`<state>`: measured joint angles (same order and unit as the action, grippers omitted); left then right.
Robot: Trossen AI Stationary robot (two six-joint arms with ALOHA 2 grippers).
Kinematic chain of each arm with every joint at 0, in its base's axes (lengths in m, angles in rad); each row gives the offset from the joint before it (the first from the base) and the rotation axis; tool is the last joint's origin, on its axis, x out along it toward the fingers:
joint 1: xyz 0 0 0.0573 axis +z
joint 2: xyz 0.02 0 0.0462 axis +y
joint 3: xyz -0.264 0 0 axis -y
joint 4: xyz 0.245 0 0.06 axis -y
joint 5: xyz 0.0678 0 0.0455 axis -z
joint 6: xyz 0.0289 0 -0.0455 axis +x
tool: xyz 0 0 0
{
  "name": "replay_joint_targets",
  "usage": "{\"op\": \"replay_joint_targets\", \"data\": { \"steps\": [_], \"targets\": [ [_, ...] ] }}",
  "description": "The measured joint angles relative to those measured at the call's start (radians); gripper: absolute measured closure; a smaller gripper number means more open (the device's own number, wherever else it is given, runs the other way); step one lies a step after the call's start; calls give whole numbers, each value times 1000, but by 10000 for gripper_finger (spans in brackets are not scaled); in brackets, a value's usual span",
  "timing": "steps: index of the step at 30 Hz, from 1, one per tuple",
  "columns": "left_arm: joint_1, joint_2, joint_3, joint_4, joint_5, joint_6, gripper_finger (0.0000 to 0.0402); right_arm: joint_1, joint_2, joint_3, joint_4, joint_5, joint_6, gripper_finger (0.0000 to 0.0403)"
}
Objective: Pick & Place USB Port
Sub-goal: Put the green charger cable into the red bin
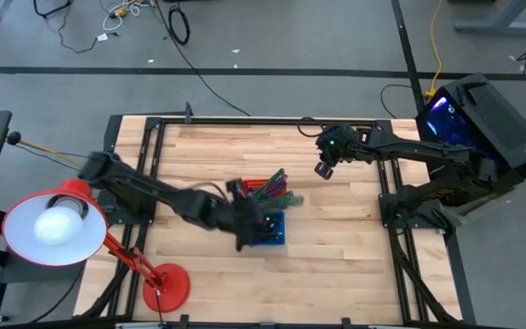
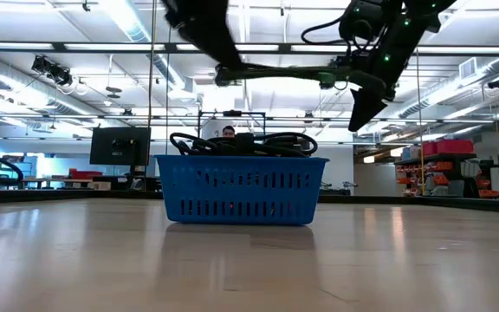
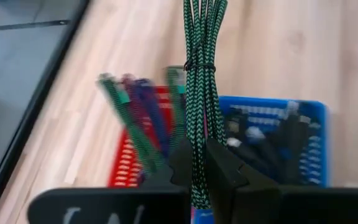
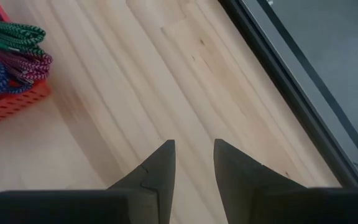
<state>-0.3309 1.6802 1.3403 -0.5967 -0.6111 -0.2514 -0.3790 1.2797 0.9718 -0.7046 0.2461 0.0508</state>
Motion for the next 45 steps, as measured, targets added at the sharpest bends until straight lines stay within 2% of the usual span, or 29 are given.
{"op": "replay_joint_targets", "data": {
  "steps": [4,7,10,14,20,27,37,42,45],
  "targets": [
    [72,-143,-225,185,7,-25,380,0,0,0,31,-1,-5,292],
    [130,-215,-386,381,72,-41,380,0,0,0,60,-1,-7,292],
    [164,-235,-514,556,143,-54,380,0,0,0,76,-2,-11,292],
    [187,-241,-604,716,144,-60,380,0,0,0,89,-3,-14,292],
    [215,-240,-679,877,129,-86,380,2,0,0,109,-3,-10,292],
    [213,-175,-742,1031,114,-160,380,3,0,0,169,-46,-7,292],
    [203,-31,-747,1169,110,-212,380,3,0,0,191,-55,-7,292],
    [203,-24,-747,1168,115,-211,380,3,0,0,188,-56,-6,292],
    [206,-24,-747,1170,113,-210,354,3,0,0,188,-56,-6,292]
  ]
}}
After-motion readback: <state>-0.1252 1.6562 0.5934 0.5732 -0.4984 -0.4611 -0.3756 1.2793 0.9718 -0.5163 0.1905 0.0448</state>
